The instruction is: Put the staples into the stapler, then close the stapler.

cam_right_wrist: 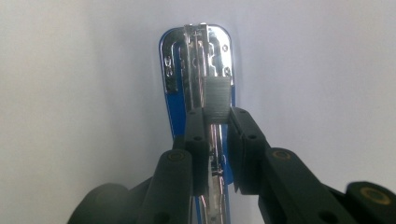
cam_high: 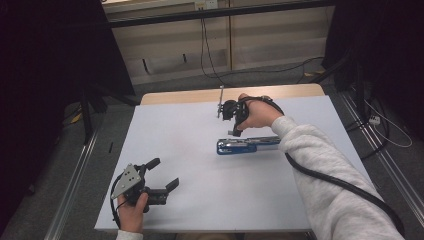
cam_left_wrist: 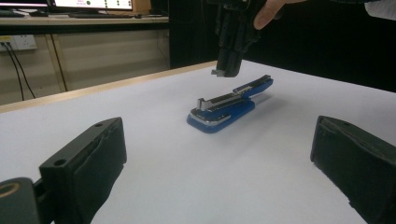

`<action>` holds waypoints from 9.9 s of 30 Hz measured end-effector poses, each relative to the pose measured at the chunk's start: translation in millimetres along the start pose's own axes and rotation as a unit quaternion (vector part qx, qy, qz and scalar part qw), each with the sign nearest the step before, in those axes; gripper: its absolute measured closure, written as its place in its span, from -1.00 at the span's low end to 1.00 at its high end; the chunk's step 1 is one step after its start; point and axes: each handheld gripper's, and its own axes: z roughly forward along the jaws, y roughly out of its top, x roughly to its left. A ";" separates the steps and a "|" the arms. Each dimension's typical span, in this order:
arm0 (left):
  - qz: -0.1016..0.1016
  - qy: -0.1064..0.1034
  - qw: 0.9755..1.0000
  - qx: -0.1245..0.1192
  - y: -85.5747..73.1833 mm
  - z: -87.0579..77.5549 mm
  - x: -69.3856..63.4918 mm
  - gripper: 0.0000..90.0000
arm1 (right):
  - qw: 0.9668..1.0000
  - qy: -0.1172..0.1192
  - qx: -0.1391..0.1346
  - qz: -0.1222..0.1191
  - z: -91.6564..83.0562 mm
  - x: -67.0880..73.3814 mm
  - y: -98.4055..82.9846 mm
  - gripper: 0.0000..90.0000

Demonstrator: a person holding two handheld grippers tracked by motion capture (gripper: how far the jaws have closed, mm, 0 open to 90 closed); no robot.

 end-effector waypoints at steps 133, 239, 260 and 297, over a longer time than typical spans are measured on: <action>0.001 -0.001 1.000 -0.001 0.8 -1.3 1.2 -0.92 | 1.000 0.010 0.020 -0.020 34.9 5.1 24.5 0.75; -0.051 -0.019 0.992 0.118 18.9 104.8 -2.9 -0.94 | 0.904 -0.095 -0.308 0.282 10.4 44.6 -184.0 -0.82; -0.051 0.016 0.985 0.161 15.1 144.3 4.3 -0.17 | 0.887 -0.107 -0.315 0.319 11.9 51.1 -207.9 -0.25; -0.065 0.026 0.961 0.268 -0.9 184.7 8.5 1.00 | 0.903 -0.119 -0.232 0.343 48.2 50.7 -221.7 1.00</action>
